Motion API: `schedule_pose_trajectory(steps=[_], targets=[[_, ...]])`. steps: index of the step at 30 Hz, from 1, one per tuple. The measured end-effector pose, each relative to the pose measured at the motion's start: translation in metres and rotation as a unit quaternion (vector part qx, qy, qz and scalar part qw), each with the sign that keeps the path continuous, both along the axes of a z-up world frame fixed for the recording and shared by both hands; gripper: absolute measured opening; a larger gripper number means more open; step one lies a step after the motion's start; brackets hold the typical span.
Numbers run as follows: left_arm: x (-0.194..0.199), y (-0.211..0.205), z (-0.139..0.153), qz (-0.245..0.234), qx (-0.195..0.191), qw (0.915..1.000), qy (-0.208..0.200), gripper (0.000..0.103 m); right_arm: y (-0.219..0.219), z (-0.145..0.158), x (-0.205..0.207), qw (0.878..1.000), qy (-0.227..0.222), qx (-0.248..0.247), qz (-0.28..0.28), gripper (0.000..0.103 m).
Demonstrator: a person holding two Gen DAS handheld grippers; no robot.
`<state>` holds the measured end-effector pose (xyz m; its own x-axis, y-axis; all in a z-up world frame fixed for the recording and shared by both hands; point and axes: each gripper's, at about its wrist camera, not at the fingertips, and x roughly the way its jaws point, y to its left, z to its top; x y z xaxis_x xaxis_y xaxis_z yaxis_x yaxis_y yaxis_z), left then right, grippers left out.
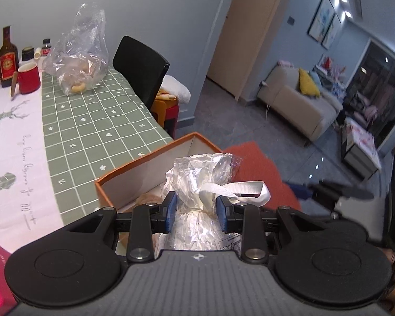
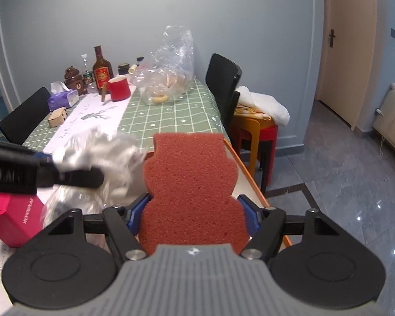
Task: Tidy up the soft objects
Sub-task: 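Lower the bag and sponge into the orange box and open both grippers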
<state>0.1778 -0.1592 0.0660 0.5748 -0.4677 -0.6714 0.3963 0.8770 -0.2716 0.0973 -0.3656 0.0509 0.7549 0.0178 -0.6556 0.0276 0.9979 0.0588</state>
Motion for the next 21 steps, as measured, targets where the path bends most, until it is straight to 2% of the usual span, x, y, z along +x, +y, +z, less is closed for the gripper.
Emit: schedule_pose_trajectory(steps=[8,15,21], targets=[[0.033,-0.001,-0.035,0.062,-0.008,0.997,0.046,0.035,0.002,-0.021,0.014,0.999,0.023,-0.022,0.007,0.07],[0.046,0.002,-0.048,0.098,0.005,0.9939,0.05,0.035,0.012,-0.032,0.03,0.999,0.015,-0.028,0.023,0.07],[0.054,0.002,-0.057,0.122,0.018,0.991,0.051,0.035,0.016,-0.046,0.05,0.999,0.036,-0.032,0.02,0.07]])
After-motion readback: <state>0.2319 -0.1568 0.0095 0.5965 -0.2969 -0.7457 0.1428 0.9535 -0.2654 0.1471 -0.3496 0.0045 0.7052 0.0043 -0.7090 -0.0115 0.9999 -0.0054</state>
